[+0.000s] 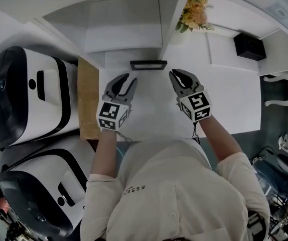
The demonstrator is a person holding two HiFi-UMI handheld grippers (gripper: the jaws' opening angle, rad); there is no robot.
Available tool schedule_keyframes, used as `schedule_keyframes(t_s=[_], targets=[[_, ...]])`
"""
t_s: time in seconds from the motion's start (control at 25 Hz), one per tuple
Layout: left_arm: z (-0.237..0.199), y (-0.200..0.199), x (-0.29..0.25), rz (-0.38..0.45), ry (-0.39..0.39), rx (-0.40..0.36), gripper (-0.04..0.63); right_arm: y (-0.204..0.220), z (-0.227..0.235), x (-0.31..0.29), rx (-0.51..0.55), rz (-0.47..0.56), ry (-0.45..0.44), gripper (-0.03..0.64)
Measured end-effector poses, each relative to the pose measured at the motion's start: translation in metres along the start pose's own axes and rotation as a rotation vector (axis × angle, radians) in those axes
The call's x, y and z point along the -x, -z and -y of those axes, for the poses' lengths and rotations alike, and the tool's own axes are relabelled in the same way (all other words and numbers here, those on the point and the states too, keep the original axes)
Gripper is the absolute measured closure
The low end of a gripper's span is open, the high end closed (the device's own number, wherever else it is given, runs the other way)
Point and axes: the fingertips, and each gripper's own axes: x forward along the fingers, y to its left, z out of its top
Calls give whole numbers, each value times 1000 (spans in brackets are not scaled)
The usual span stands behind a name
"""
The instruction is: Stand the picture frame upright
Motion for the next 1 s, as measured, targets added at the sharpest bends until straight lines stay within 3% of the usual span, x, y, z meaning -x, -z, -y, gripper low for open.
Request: schedule_keyframes(t_s=[0.12,0.48,1.0], targets=[[13,-23,20,65,-6,-21,592,-20,-13,22,22,74,-15,595],[65,-63,54,180,71,-120,594,-50,-45,74,48,196,-127,601],[98,-90,78,255,86,-152,594,-78,-50,111,69,302,-189,603]])
